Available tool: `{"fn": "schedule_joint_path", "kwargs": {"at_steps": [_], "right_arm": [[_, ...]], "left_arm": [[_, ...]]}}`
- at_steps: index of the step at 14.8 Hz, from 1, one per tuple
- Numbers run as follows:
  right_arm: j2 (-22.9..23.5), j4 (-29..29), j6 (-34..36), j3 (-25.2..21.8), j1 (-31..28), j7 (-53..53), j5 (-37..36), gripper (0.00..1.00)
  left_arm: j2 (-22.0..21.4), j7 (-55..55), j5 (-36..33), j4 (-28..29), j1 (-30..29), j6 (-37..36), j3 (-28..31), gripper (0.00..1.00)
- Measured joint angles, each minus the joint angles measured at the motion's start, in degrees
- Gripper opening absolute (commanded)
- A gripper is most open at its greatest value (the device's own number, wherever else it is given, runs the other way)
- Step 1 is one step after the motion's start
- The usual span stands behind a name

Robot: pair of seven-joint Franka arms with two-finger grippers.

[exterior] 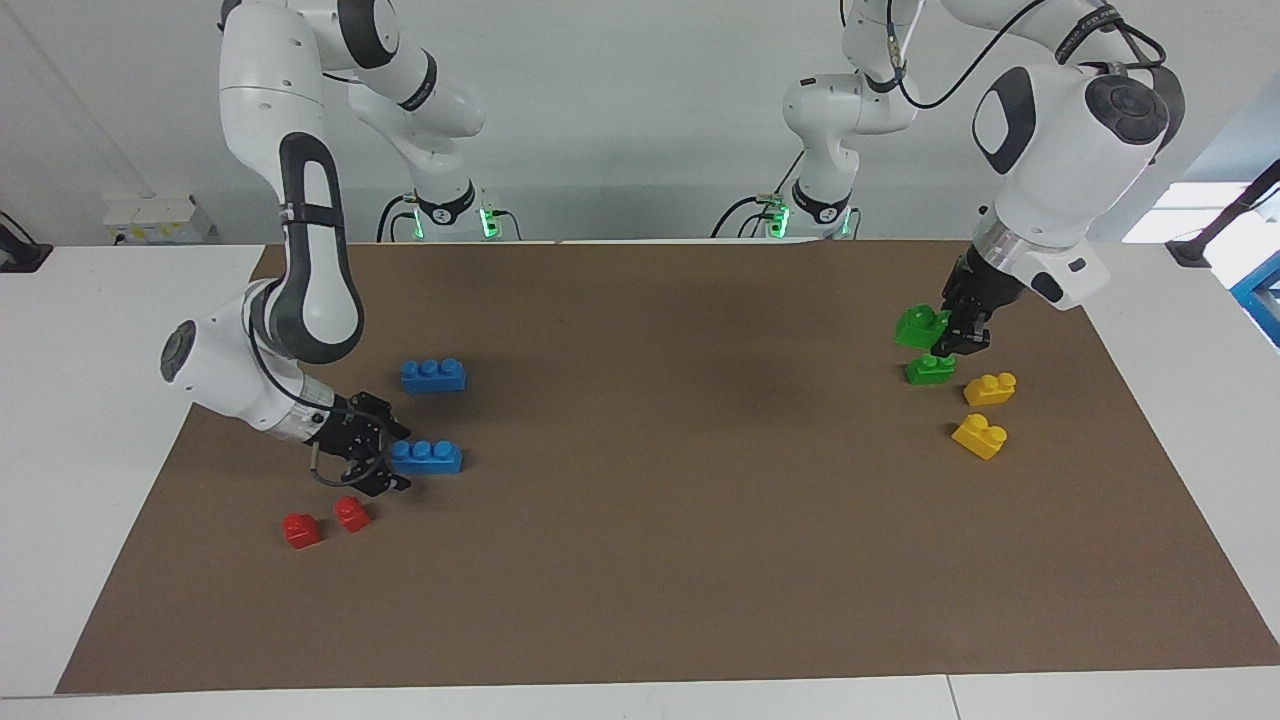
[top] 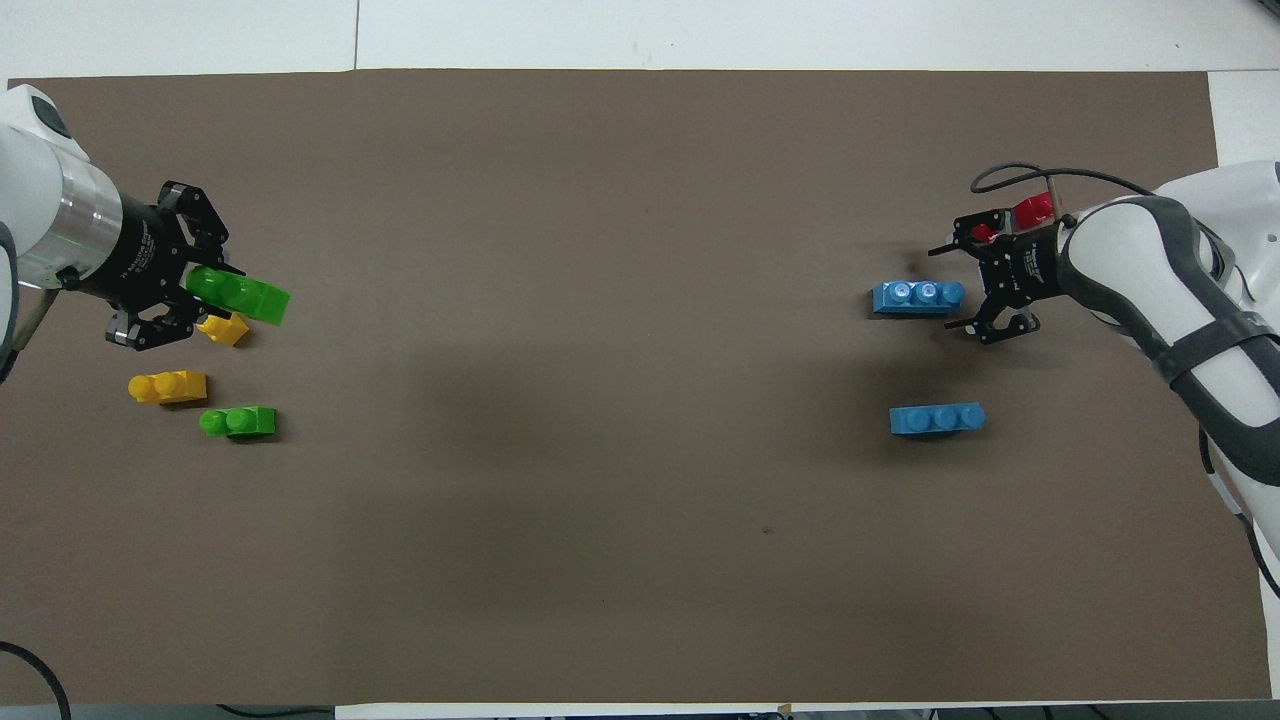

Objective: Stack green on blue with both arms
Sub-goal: 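Lift the green brick with the left gripper while the right gripper grasps blue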

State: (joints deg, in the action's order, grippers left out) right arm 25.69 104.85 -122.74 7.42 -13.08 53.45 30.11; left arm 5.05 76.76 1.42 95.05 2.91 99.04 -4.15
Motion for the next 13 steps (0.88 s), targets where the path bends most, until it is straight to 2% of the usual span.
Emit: {"fn": "schedule_joint_path", "kwargs": {"at_steps": [3, 13], "right_arm": [[0.00, 0.02, 0.00, 0.00, 0.00, -0.31, 0.00, 0.00], [-0.01, 0.04, -0.02, 0.03, 0.69, -5.59, 0.02, 0.00]], "left_arm": [[-0.01, 0.15, 0.02, 0.03, 0.00, -0.04, 0.01, 0.00], [-0.01, 1.34, 0.21, 0.17, 0.00, -0.06, 0.01, 0.00]]}}
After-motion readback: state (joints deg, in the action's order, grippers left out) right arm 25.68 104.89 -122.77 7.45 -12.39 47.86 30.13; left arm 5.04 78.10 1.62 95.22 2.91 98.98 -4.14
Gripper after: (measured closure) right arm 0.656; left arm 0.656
